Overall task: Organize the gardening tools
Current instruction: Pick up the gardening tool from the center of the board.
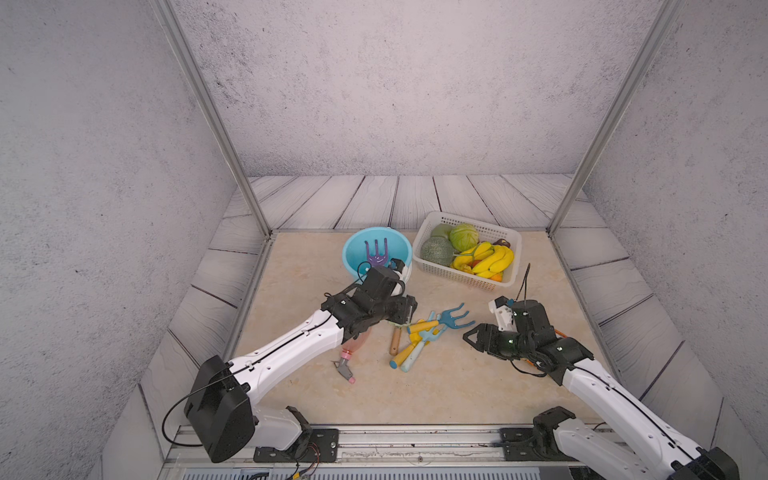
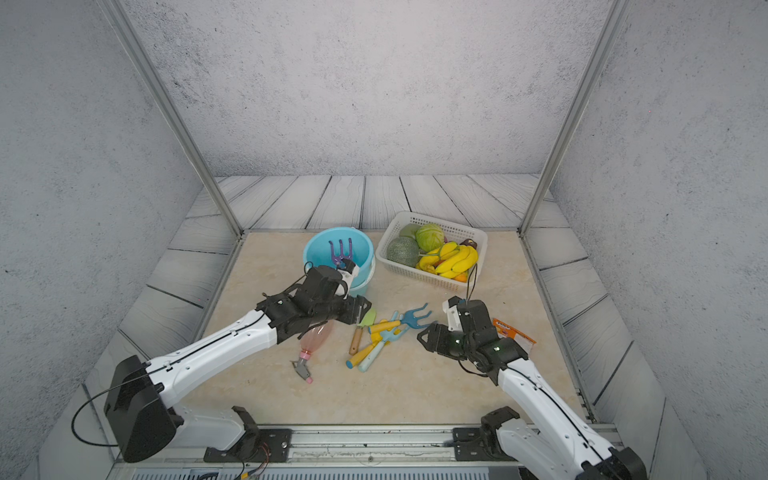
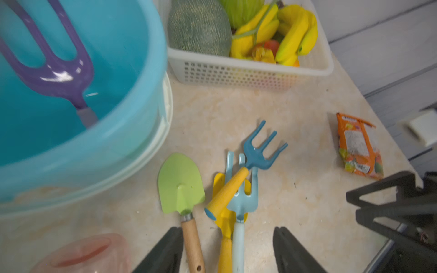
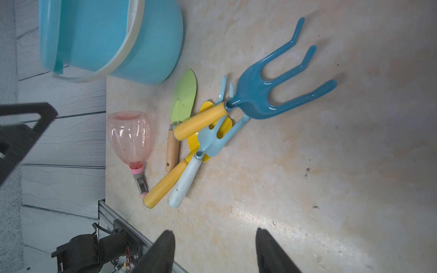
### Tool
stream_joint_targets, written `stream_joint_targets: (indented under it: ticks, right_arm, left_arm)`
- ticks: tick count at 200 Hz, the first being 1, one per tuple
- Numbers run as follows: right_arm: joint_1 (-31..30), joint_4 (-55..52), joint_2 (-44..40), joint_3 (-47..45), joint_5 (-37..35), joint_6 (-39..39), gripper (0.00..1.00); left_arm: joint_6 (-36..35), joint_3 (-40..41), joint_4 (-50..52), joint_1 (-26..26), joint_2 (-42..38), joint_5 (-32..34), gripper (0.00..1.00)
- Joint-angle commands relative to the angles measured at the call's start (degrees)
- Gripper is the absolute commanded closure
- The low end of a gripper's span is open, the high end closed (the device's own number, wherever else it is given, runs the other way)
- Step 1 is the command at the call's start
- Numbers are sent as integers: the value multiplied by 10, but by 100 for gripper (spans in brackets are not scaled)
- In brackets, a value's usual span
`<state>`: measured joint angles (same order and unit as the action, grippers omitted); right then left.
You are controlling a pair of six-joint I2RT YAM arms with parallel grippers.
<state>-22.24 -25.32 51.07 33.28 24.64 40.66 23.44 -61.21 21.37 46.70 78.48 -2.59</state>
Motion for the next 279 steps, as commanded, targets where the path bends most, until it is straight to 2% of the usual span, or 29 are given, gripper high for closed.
stream_joint_targets:
  ticks: [1, 26, 62, 117, 157, 192, 279]
  right_arm:
    - [-2, -14, -14, -13, -14, 7, 40]
    - [-2, -20, -27, -24, -19, 7, 41]
    - [-2, -35, -53, -34, -28, 6, 41]
    - [-2, -41, -93, -55, -50, 9, 41]
    - [-2, -50, -107, -55, -59, 1, 41]
    - [-1, -55, -107, -55, -63, -5, 41]
    - [-1, -39, -83, -50, -58, -5, 41]
  left_arm:
    - [9, 4, 22, 37, 19, 15, 35]
    - [2, -12, 29, 68, 59, 25, 34]
    - [-22, -65, 50, 73, 143, 30, 31]
    - [-68, -187, 81, 71, 279, 63, 30]
    - [-112, -285, 130, 70, 371, 81, 34]
    - [-122, -314, 145, 59, 403, 77, 43]
    - [-132, -313, 135, 51, 438, 48, 46]
